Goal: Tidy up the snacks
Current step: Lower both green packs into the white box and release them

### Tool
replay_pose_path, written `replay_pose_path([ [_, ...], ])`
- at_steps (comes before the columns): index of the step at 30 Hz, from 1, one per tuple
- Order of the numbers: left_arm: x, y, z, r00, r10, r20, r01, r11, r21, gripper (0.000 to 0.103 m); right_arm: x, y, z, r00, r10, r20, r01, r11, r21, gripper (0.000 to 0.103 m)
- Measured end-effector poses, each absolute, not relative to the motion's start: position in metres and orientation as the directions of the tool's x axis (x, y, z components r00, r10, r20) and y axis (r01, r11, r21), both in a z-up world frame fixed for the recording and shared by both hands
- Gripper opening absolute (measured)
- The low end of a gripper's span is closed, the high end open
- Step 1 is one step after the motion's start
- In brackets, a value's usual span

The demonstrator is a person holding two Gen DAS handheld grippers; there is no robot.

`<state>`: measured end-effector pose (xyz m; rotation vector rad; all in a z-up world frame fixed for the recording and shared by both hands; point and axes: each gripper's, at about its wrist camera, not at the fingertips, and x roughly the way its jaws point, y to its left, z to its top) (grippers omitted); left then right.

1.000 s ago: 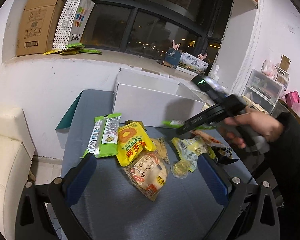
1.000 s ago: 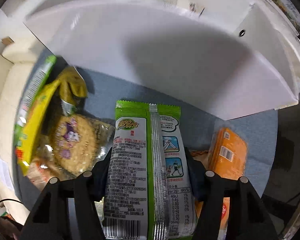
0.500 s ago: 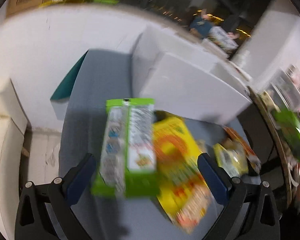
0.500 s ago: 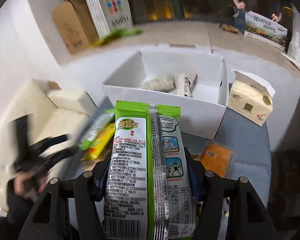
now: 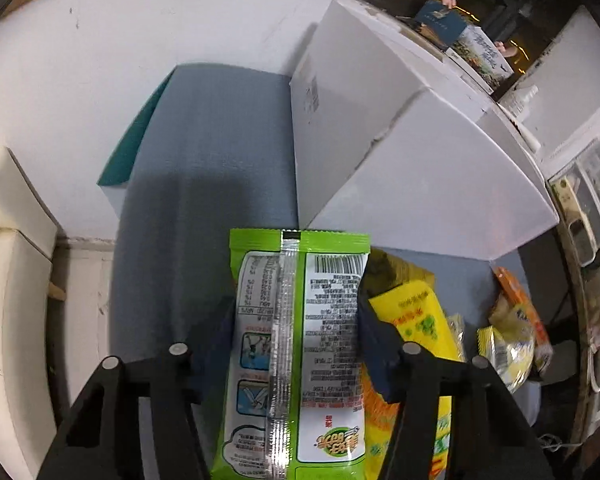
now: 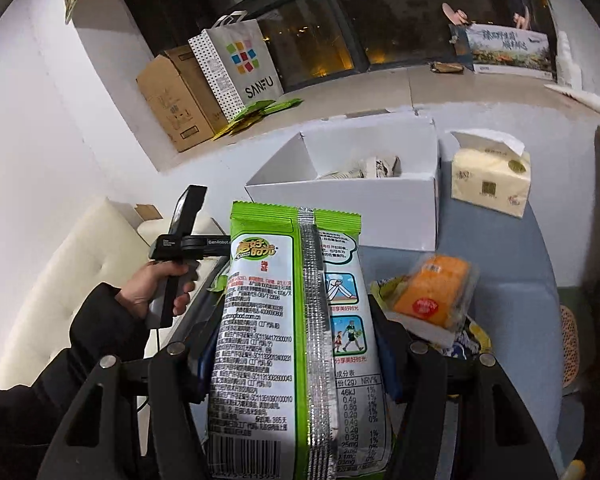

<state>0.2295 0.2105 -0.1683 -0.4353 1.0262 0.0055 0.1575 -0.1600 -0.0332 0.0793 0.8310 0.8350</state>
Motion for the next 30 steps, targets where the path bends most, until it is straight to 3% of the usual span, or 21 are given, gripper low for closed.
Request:
replay_pose_path([
  [5,0.191,0.203,-0.139,0.643,-0.197,-0.74,-0.166,0.907,-0.386,0.061,0.161,-0.168,-0.042,0.394,0.693,-0.604,-0.599,0.692,0.403,0.066],
  [10,0.153,0.181,-0.074,0.794,-0.239,-0.559,-0.041,0.896,-0.441,0.061,0.163,-0.173,-0.044,0.447,0.686,-0.574,-0.569,0.713,0.41,0.066],
  [16,0.174,0.164,-0.006,0.877,-0.237,-0.419,0.031,0.896,-0.442,0.061,0.192,-0.161,-0.033,0.517,0.643,-0.565,-0.54,0.757,0.368,0.066],
  [22,0.244,0.155,0.031,0.896,-0.232,-0.379,0.085,0.926,-0.367,0.062,0.263,-0.134,0.002,0.611,0.58,-0.54,-0.491,0.812,0.316,0.066],
  [27,0.323,0.14,0.033,0.869,-0.157,-0.47,0.032,0.964,-0.263,0.062,0.332,-0.113,0.005,0.637,0.543,-0.547,-0.44,0.839,0.321,0.066],
  [30,0.35,0.14,0.022,0.85,-0.158,-0.503,0.018,0.962,-0.272,0.062,0.361,-0.101,-0.003,0.645,0.501,-0.577,-0.416,0.864,0.284,0.066],
])
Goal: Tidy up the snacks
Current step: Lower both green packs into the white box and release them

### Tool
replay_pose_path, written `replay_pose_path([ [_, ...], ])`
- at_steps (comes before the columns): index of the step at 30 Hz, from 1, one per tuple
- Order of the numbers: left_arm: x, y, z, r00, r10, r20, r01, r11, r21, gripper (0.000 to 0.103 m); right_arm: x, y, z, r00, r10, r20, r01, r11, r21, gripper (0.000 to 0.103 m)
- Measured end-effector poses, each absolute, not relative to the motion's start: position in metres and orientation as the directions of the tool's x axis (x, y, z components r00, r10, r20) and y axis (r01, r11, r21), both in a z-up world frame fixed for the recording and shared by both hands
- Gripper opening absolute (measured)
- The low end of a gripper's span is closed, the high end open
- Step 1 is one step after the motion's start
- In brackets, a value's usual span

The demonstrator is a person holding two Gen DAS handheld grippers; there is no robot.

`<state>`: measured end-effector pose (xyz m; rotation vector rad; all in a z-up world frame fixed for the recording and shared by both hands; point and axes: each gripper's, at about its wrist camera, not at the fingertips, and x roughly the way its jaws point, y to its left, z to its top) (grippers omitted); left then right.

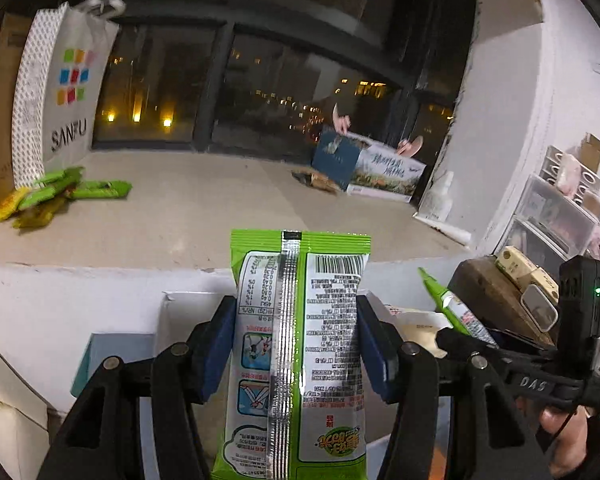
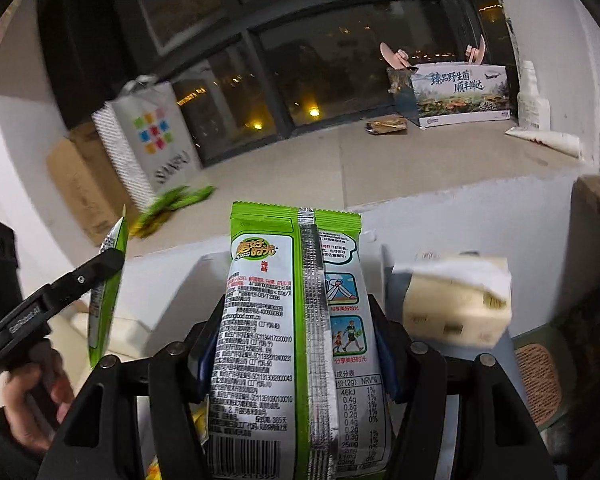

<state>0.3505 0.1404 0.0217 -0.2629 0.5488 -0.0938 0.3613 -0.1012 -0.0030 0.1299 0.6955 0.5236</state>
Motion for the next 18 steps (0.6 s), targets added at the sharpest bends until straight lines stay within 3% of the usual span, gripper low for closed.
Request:
replay_pose_path([
  [5,0.37,0.137,-0.001,0.832,-0.081,-0.548,-0.028,0.982,-0.187,0.067,0.399,-0.086,-0.018,0.627,0.443,-0.641,-0.38,0.892,0.246,0.066],
  [7,0.376,0.139,-0.01,0.816,-0.04,-0.577,-0.055,0.988,-0.147,0.083,0.409,-0.082,-0.022,0.609,0.449,-0.654,-0.385,0.888,0.25,0.068],
  [8,0.378,0.14,-0.013,0.803,-0.032,-0.595,-0.065,0.988,-0.142,0.1,0.413,-0.081,-0.023,0.598,0.463,-0.655,-0.392,0.881,0.265,0.071],
  [9,0.377,0.141,-0.016,0.799,-0.033,-0.601,-0.066,0.988,-0.141,0.103,0.415,-0.079,-0.024,0.59,0.466,-0.659,-0.393,0.879,0.27,0.073],
  [11,0.371,0.141,-0.017,0.802,-0.033,-0.597,-0.06,0.989,-0.136,0.103,0.422,-0.075,-0.028,0.553,0.467,-0.69,-0.407,0.874,0.265,0.095],
  [13,0.365,0.141,-0.017,0.802,-0.025,-0.596,-0.065,0.989,-0.13,0.103,0.42,-0.073,-0.028,0.561,0.467,-0.684,-0.423,0.872,0.249,0.103],
  [18,0.341,0.14,-0.005,0.819,-0.02,-0.574,-0.066,0.989,-0.129,0.103,0.407,-0.071,-0.022,0.571,0.483,-0.664,-0.452,0.86,0.236,0.103],
])
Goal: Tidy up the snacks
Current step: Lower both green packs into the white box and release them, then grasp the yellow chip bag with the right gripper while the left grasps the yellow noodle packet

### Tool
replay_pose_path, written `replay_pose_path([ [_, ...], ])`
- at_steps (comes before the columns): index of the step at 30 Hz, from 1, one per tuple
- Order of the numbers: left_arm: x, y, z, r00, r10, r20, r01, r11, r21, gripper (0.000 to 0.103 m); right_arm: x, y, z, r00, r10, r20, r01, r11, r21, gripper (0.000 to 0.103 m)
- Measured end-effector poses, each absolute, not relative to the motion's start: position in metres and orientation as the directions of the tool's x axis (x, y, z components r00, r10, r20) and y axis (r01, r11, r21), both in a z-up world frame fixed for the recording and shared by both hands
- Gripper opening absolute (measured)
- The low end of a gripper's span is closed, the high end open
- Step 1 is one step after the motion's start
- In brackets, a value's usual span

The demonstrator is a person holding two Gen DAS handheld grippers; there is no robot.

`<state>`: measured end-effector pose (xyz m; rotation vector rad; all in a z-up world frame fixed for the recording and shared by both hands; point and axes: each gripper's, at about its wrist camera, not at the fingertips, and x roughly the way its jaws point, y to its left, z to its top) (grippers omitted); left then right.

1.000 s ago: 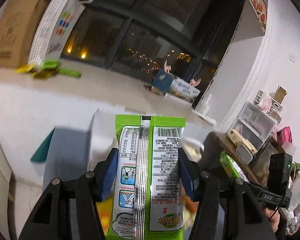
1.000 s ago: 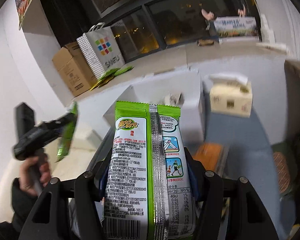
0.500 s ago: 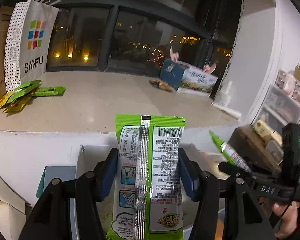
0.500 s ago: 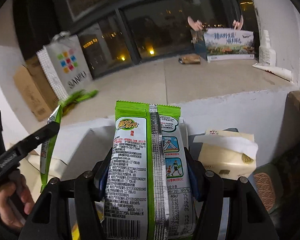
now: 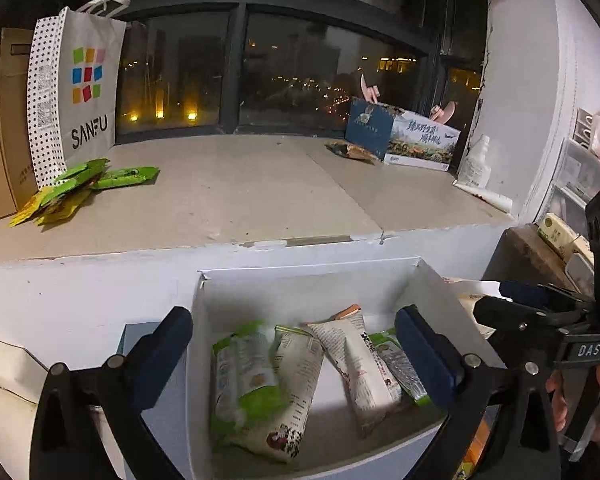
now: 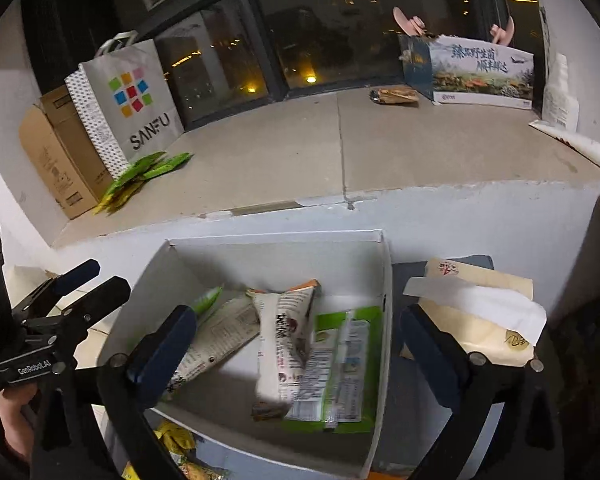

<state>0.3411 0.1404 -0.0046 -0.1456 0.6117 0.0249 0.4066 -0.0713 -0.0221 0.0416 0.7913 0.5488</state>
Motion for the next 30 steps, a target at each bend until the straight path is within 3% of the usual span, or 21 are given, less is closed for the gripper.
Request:
replay_pose_path([
  [7,0.271,0.123,0.032,0.865,-0.057,-0.498,-0.01,0.991,-0.131,0.103,0.372,-0.082,0.012,0.613,0.521,-0.593,-0.497,0.839,0.224,0.103],
  [16,0.13,0.092,0.055,0.935,-0.098,-0.342,0.047,0.987,-0.154,0.103,0.258,-0.137,0.055,0.618,0.697,-0.364,-0.651,0.713,0.261,0.103],
  [20,0.078,0.078,0.038,0.935,-0.108,-0.338,0.047,0.982,-0.183,0.103,0.204,-0.172,0.048,0.604,0.741,-0.293,-0.691,0.67,0.272,0.103],
  [30,0.019,0.044,-0.018,0.895,-0.116,-0.432,0.044,0.984,-0.173,0.103,0.119,-0.242,0.007,0.67,0.68,-0.298,-0.624,0.733,0.27,0.103],
])
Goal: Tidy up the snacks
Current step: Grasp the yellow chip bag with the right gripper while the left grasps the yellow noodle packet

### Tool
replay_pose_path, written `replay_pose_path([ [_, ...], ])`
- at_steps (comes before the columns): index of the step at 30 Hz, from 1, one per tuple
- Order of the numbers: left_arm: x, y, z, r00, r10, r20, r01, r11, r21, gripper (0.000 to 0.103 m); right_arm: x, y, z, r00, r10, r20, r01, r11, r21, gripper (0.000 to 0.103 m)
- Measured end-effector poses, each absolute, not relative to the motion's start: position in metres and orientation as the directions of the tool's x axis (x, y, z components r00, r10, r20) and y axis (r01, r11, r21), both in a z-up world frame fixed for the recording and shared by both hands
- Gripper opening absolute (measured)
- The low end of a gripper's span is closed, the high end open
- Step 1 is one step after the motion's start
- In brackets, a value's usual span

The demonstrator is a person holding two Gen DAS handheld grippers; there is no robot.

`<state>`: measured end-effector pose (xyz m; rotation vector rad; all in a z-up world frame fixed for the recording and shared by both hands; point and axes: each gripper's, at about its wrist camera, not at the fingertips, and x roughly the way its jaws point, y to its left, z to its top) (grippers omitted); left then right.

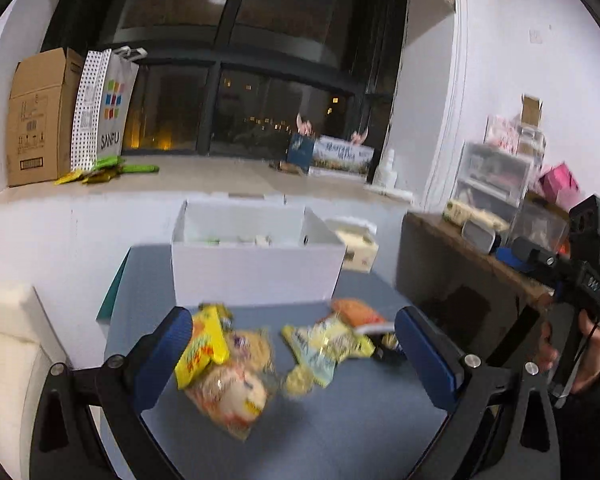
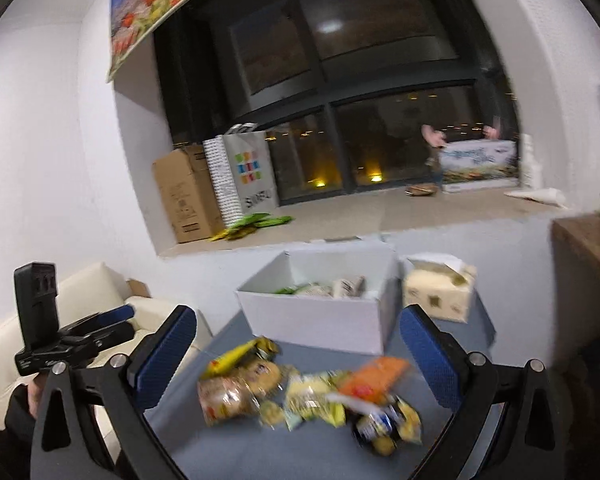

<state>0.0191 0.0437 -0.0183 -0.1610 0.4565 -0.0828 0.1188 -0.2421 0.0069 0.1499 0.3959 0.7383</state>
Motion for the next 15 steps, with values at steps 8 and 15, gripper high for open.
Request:
replay_pose_path([
  [8,0.022,0.045,-0.039,0.87,-0.085,-0.485,0.01,0.988,-0.157,0.103,0.116,-0.242,-0.022,0.645,0.661,-0.384,-0.626,0.745,0.231,0.103],
  [15,0.021,0.056,-0.049,0.858,-0.091,-0.505,-0.007,0.982,-0.188,0.103,0.127,-0.211,-0.052,0.575,0.644,-0.505,-0.638,0.739,0.215,0.103],
])
